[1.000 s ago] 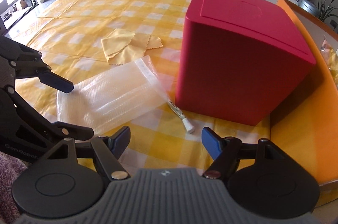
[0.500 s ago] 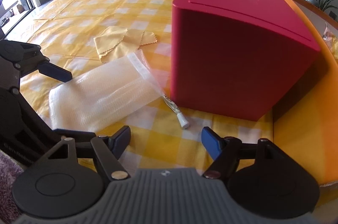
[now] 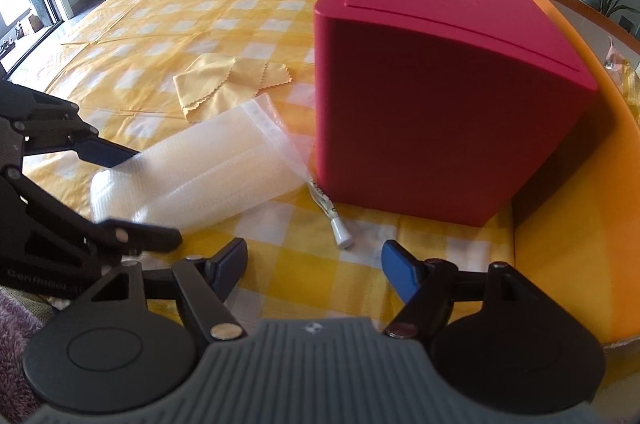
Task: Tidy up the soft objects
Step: 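Grasp the clear plastic bag with the left tool, then grasp the yellow cloth with the right tool while the left tool holds the bag, then carry bag and cloth over the orange box and open both tools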
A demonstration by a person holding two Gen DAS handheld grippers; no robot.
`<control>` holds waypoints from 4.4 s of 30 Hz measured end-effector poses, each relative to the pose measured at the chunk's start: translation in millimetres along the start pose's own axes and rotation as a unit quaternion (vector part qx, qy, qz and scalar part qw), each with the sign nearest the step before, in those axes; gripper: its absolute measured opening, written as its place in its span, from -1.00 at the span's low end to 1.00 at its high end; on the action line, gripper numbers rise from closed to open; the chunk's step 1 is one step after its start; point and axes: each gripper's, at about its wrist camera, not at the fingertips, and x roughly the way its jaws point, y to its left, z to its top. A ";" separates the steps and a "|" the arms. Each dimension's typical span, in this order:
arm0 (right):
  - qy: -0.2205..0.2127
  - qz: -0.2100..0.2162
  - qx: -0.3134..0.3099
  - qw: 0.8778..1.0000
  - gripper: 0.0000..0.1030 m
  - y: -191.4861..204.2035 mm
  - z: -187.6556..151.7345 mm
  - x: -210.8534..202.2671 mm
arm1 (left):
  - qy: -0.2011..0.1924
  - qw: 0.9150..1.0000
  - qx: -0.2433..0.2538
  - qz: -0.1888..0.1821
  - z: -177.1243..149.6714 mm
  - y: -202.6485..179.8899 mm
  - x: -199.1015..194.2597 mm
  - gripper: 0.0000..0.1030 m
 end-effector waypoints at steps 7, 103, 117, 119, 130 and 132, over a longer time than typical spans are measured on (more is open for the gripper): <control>-0.007 -0.003 -0.007 1.000 0.42 3.3 1.7 -2.3 | -0.004 0.999 -0.028 0.017 0.3 -1.4 -11.5 -0.93; -0.183 0.039 0.031 0.982 -0.85 -82.0 -39.3 -208.7 | -0.159 0.959 -0.228 0.055 32.5 -110.4 -145.4 -0.91; -0.203 -0.003 0.119 0.972 -0.84 -182.3 -70.0 -231.7 | -0.153 0.974 -0.163 0.026 101.1 -172.1 -99.9 -0.92; -0.201 -0.008 0.122 0.972 -0.84 -189.9 -70.4 -227.8 | -0.150 0.975 -0.159 0.026 109.4 -175.2 -92.4 -0.92; -0.186 -0.032 0.119 0.975 -0.84 -234.0 -52.1 -203.3 | -0.154 0.979 -0.123 0.041 155.5 -188.9 -63.1 -0.93; -0.183 -0.037 0.117 0.975 -0.84 -241.2 -46.1 -196.9 | -0.154 0.980 -0.117 0.046 164.3 -190.4 -57.5 -0.92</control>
